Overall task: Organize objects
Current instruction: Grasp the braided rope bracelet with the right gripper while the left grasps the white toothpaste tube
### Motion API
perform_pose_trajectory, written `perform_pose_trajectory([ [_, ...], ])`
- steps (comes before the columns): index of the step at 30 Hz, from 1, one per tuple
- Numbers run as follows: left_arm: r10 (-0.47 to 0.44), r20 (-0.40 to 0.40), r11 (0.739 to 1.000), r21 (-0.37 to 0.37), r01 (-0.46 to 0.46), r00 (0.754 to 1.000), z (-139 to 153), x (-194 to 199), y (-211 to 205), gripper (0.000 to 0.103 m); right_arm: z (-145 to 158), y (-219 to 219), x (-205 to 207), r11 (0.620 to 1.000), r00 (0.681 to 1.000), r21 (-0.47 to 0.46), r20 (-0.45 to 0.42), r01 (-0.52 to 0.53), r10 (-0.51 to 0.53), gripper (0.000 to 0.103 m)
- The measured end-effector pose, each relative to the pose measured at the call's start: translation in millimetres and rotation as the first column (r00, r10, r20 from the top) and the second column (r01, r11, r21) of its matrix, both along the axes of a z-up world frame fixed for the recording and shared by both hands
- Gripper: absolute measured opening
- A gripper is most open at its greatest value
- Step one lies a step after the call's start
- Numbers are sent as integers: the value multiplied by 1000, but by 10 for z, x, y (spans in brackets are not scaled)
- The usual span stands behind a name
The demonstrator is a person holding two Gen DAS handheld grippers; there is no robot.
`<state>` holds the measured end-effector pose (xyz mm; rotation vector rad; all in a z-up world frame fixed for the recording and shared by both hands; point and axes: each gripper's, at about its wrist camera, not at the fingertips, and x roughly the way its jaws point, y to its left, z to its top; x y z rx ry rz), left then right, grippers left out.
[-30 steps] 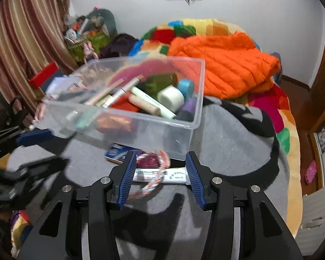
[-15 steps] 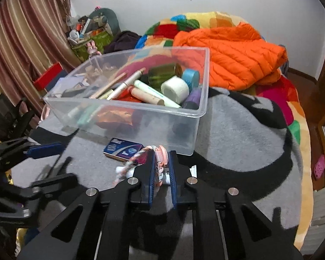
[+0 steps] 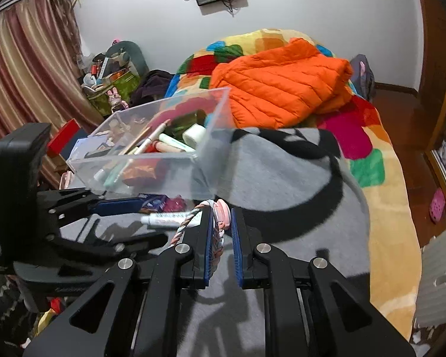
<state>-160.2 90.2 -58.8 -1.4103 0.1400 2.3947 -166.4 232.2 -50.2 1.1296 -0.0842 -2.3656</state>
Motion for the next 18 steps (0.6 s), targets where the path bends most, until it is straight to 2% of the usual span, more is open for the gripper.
perform_pose_trajectory([
  [2, -11, 31, 1000, 29, 10, 999, -37, 28, 7, 20, -25, 24, 14, 1000, 1000, -2, 6, -2, 2, 11],
  [3, -16, 41, 999, 46, 14, 999, -47, 69, 6, 19, -40, 31, 23, 1000, 1000, -2, 8, -5, 5, 11],
  [8, -24, 25, 1000, 8, 23, 999, -9, 128, 62, 19, -118, 60, 7, 1000, 1000, -10, 23, -7, 7, 11],
  [18, -67, 24, 996, -56, 69, 997, -84, -125, 323, 21, -161, 121, 22, 1000, 999, -30, 43, 3, -2, 11],
])
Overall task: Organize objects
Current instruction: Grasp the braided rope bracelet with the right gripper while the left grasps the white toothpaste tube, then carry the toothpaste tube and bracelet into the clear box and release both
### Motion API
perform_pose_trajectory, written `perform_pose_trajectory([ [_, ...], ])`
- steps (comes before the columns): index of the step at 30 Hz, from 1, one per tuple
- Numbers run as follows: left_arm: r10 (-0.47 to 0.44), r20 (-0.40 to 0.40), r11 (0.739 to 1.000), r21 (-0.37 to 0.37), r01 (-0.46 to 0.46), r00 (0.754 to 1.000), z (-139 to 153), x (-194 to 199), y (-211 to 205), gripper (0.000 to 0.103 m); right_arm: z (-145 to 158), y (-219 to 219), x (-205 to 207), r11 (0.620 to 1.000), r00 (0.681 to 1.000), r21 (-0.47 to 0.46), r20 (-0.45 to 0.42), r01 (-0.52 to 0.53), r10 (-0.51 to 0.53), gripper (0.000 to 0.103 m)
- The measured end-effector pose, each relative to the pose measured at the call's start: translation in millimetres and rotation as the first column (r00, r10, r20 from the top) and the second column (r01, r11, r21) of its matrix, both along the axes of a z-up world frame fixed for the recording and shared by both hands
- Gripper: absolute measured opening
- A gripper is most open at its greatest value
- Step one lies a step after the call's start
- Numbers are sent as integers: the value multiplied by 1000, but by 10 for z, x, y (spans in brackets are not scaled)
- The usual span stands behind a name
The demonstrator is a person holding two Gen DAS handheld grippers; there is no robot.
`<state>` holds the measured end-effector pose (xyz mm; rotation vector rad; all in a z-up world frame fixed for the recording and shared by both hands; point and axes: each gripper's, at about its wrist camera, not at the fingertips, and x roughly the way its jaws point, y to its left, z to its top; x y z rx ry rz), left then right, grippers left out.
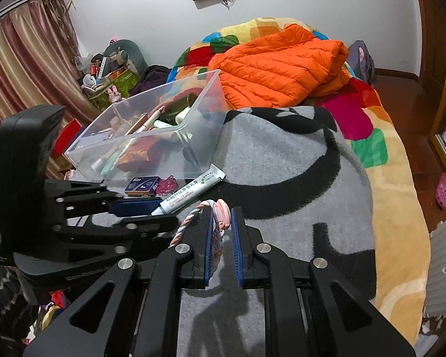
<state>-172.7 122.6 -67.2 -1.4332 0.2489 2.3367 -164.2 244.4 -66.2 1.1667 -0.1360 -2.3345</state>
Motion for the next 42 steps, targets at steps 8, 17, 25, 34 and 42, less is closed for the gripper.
perform_pose_trajectory([
  [8, -5, -17, 1000, -15, 5, 1000, -37, -146, 104, 25, -31, -8, -24, 1000, 1000, 6, 5, 10, -10, 11],
  [17, -8, -44, 1000, 20, 9, 999, 8, 90, -30, 15, 49, 13, -29, 1000, 1000, -6, -12, 24, -24, 11],
  [25, 62, -85, 990, 128, -51, 994, 244, 404, -354, 15, 209, -87, -1, 1000, 999, -10, -45, 13, -14, 11],
  [34, 185, -191, 966, 214, -143, 964, 699, 557, -821, 15, 485, -360, -117, 999, 995, -49, -105, -8, 3, 11],
  [42, 262, -234, 952, 221, -211, 936, 877, 395, -1125, 15, 693, -743, -404, 999, 987, -33, -160, -37, 31, 11],
])
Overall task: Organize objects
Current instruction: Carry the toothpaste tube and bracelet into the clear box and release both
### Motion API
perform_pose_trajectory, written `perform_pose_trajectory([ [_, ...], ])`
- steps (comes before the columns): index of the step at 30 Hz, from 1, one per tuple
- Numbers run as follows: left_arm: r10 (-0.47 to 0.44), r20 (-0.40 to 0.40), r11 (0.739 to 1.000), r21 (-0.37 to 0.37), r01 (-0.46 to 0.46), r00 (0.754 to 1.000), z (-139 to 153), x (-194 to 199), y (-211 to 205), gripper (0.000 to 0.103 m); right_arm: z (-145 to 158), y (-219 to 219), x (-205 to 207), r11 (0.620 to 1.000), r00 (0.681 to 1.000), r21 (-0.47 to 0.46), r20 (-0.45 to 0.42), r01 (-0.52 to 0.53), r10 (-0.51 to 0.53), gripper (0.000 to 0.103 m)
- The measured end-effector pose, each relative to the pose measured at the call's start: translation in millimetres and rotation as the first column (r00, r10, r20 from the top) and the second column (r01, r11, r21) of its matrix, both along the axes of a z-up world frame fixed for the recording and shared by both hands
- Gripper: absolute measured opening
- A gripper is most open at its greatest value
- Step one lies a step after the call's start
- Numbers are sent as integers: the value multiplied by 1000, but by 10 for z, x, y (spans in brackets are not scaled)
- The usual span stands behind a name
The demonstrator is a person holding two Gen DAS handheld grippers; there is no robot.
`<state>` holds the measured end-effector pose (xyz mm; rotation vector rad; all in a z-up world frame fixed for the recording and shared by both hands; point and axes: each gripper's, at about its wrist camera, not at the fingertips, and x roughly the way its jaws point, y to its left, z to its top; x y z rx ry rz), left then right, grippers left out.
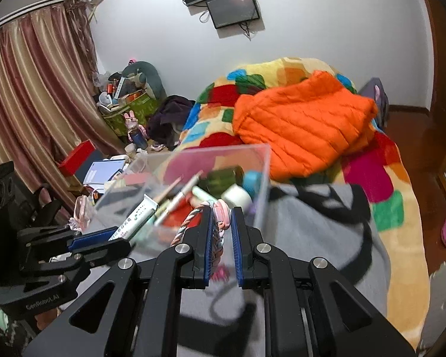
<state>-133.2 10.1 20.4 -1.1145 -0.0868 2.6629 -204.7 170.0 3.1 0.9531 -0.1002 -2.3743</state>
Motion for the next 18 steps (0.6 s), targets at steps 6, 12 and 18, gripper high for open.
perform_pose_trajectory([
  [6, 54, 25, 998, -31, -54, 998, -103, -378, -155, 15, -88, -265, -338, 998, 1000, 65, 12, 19, -20, 11],
  [12, 61, 78, 998, -30, -58, 995, -280, -668, -178, 15, -301, -425, -540, 992, 998, 124, 52, 23, -30, 11],
  [18, 42, 81, 999, -36, -39, 996, -314, -623, -109, 16, -387, -492, -429, 982, 997, 183, 70, -41, 29, 13],
])
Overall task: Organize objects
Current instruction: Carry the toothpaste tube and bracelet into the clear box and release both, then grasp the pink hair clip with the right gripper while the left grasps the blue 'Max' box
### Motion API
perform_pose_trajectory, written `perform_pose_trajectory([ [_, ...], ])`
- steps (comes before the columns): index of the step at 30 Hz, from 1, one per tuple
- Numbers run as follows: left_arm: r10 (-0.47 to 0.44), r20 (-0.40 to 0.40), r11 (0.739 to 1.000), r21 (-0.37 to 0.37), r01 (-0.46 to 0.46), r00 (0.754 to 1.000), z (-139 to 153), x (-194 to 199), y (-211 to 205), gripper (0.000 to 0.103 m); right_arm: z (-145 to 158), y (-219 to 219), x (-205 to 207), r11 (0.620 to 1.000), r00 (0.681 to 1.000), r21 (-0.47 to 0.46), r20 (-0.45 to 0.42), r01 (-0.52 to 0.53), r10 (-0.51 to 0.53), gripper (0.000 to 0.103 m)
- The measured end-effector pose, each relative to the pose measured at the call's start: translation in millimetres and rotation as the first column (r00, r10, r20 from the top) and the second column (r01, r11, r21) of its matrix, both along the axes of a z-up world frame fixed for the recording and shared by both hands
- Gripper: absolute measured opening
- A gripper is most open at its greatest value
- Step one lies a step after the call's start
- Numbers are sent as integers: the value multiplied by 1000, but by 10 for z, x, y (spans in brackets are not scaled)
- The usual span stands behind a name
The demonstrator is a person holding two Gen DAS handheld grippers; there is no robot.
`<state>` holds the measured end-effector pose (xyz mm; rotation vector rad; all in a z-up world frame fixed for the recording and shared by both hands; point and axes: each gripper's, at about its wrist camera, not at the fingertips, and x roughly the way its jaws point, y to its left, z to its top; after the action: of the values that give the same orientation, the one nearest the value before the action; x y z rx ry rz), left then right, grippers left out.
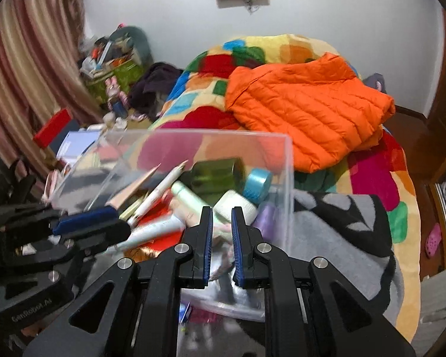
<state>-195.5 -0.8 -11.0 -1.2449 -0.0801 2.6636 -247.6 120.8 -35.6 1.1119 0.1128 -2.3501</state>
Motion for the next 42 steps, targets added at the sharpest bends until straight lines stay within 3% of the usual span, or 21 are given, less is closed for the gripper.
perform_pose_trajectory([
  [4, -11, -23, 1000, 14, 11, 1000, 80, 150, 8, 17, 114, 77, 174, 1000, 999, -16, -34, -20, 19, 18],
  [10, -13, -56, 1000, 19, 14, 998, 178, 420, -1, 35, 281, 264, 491, 998, 997, -56, -69, -41, 38, 27],
  [15, 15, -54, 1000, 15, -14, 998, 131, 605, -63, 53, 144, 350, 685, 1000, 998, -25, -56, -13, 12, 39],
  [27, 95, 81, 995, 8, -96, 992, -317, 791, -249, 57, -510, 156, 503, 998, 997, 68, 80, 16, -22, 39],
  [31, 96, 102, 995, -3, -96, 990, -386, 748, -197, 58, -539, 118, 527, 997, 997, 79, 73, -3, -3, 37],
  [32, 92, 104, 996, -6, -92, 990, -399, 740, -177, 58, -546, 107, 532, 996, 997, 85, 74, -11, 5, 30],
  [34, 77, 106, 997, -16, -76, 991, -409, 699, -97, 58, -546, 88, 548, 996, 998, 93, 66, -13, 7, 24],
  [42, 31, 120, 998, -52, -24, 992, -417, 455, 215, 65, -427, 283, 625, 999, 999, 34, 49, -5, 3, 24],
])
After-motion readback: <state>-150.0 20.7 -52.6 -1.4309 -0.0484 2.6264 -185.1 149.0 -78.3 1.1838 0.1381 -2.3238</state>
